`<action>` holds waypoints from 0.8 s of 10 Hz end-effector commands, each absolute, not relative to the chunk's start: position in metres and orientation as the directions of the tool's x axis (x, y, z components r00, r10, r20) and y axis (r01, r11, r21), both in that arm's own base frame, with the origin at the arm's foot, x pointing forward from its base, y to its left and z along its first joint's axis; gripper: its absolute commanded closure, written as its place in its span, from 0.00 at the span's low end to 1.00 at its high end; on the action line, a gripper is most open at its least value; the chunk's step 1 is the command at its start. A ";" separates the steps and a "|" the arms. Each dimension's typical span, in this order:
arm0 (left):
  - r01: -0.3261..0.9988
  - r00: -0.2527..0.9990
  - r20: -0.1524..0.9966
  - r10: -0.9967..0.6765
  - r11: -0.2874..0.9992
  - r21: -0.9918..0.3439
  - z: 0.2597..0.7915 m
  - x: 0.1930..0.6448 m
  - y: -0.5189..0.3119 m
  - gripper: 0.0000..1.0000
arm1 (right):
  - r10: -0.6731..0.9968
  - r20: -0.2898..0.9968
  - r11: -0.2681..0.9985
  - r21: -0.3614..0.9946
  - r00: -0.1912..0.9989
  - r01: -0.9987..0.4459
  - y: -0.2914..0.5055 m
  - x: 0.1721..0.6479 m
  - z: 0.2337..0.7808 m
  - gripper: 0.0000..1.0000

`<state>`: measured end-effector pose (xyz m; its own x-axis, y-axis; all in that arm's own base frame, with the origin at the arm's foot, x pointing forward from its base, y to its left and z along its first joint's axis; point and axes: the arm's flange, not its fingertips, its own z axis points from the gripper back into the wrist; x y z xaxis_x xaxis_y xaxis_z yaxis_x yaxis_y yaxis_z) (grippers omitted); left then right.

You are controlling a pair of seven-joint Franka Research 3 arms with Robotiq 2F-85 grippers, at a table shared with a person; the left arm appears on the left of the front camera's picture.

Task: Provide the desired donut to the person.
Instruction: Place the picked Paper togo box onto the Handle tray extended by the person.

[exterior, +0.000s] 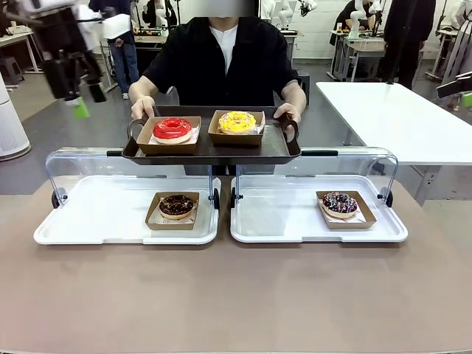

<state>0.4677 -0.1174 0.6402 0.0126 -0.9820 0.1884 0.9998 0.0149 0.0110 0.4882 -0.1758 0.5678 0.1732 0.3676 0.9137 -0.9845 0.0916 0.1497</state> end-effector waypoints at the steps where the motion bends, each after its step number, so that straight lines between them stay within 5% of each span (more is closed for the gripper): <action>1: 0.999 0.014 0.235 -0.972 0.023 0.032 0.624 0.454 -0.097 0.00 | 0.366 0.914 0.090 0.151 0.173 -0.984 -0.176 0.488 0.567 0.00; 8: 0.998 0.059 0.206 -0.977 0.063 0.014 0.627 0.459 -0.081 0.00 | 0.366 0.914 0.090 0.151 0.173 -0.984 -0.176 0.488 0.567 0.00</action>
<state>0.4570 -0.0802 0.6246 0.0602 -0.9766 0.2066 0.9979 0.0642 0.0124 0.4883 -0.1757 0.5678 0.1731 0.3676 0.9137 -0.9845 0.0913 0.1497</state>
